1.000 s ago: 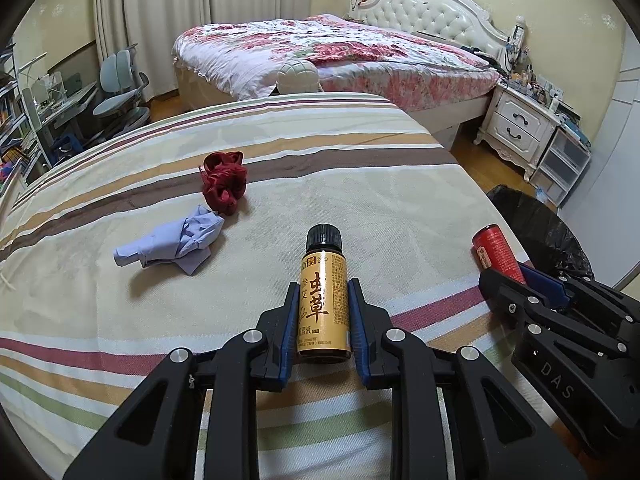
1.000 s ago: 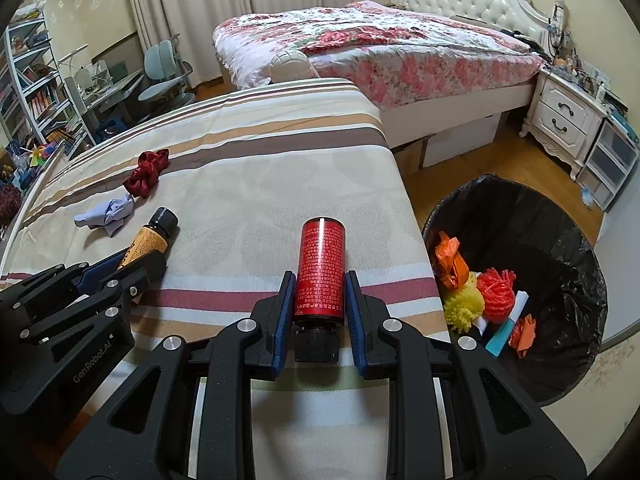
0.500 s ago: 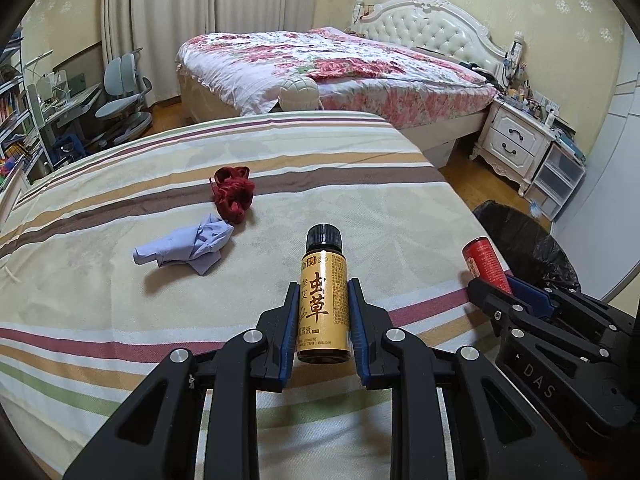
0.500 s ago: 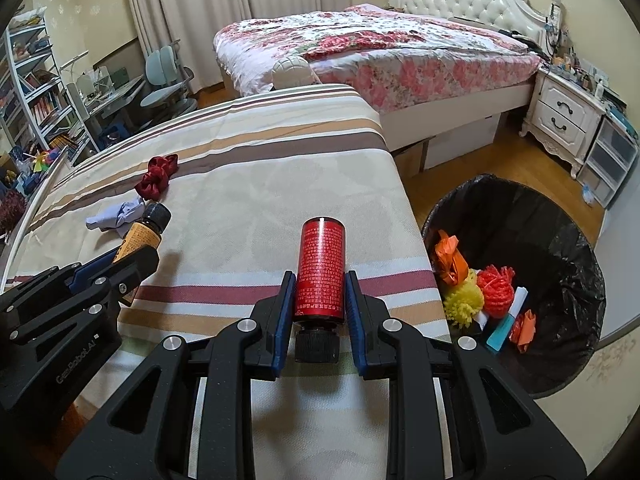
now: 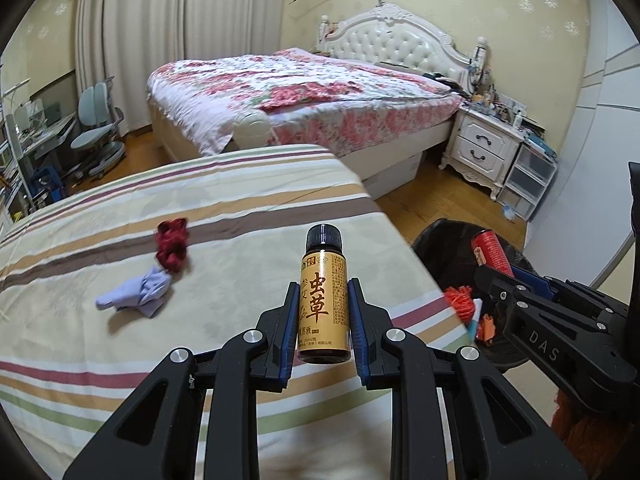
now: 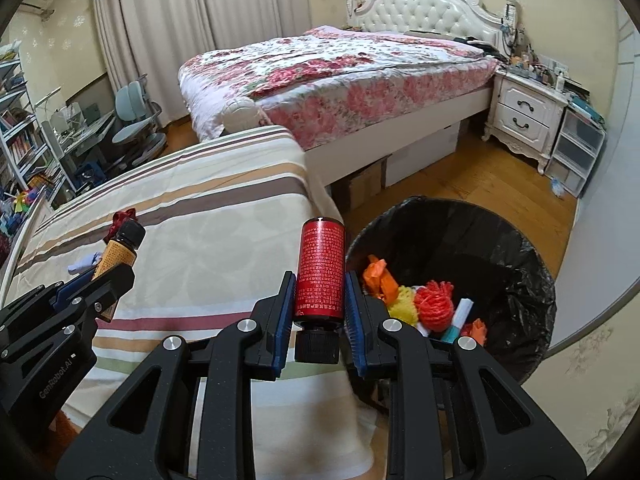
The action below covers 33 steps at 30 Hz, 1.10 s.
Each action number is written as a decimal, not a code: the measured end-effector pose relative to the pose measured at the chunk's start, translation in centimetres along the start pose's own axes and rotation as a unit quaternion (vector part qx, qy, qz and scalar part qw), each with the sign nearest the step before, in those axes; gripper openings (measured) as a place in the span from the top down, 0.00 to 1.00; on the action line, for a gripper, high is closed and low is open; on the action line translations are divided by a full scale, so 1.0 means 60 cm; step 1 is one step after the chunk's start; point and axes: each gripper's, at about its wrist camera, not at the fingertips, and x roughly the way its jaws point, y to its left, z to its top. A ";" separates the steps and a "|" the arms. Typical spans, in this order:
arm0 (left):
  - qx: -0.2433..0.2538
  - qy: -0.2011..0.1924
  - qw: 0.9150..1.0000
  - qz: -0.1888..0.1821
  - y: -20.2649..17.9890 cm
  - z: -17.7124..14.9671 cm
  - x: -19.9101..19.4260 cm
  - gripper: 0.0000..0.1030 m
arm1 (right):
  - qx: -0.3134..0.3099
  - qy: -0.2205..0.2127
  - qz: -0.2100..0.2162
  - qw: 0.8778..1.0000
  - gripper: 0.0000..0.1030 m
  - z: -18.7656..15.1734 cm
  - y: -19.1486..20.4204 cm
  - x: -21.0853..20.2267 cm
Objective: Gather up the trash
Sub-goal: 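Carry the gold bottle and red cylinder over the black bin and open both grippers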
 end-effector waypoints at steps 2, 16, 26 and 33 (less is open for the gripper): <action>0.007 -0.001 1.000 -0.008 -0.018 0.008 0.008 0.76 | 0.010 -0.003 -0.011 1.000 0.77 0.003 -0.022 -0.001; 0.055 -0.001 0.998 -0.038 -0.135 0.046 0.070 0.76 | 0.057 0.002 -0.059 0.997 0.77 0.012 -0.138 0.024; 0.077 0.009 0.996 -0.034 -0.182 0.052 0.112 0.76 | 0.076 0.004 -0.069 0.995 0.77 0.008 -0.180 0.035; 0.089 0.011 0.995 -0.031 -0.204 0.052 0.130 0.76 | 0.085 0.005 -0.072 0.994 0.77 0.010 -0.200 0.041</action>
